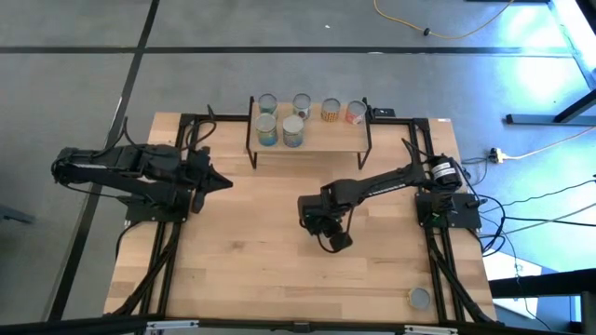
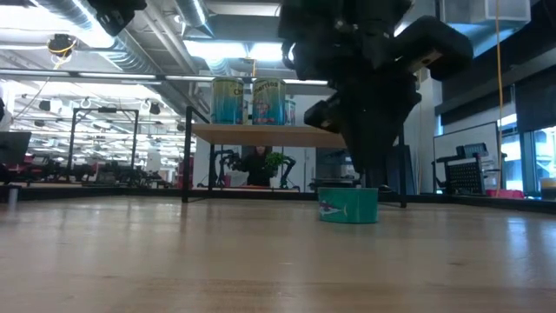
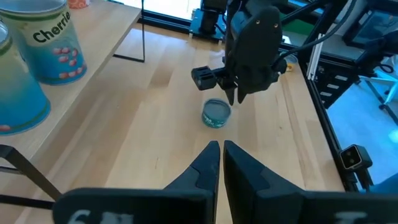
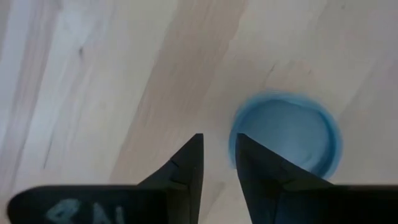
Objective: Pick and place cans onto a shelf
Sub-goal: Put the green tuna can on the shelf
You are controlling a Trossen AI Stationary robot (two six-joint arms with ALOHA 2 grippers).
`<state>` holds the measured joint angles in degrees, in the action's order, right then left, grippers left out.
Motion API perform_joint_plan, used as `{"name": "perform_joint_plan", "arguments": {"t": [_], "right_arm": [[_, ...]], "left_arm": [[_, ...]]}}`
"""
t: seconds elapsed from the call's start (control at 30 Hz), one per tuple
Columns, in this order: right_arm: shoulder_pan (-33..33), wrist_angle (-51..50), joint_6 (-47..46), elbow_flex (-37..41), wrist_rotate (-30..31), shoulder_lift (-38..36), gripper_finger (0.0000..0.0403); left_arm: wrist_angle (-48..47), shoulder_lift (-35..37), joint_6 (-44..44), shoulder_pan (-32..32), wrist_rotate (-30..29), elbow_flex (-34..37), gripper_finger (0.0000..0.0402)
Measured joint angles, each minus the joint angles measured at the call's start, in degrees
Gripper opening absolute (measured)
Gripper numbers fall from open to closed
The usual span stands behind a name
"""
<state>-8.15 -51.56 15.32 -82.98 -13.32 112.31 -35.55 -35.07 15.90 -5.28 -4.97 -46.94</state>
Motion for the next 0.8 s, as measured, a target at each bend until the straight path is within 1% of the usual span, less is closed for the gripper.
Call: {"name": "perform_joint_plan", "arguments": {"t": [0.8], "right_arm": [[0.1,3.7,-0.2,-0.1,1.8,4.1,0.0094]], "left_arm": [[0.0,0.0,0.2,0.0,0.0,0.0,0.0015]]}}
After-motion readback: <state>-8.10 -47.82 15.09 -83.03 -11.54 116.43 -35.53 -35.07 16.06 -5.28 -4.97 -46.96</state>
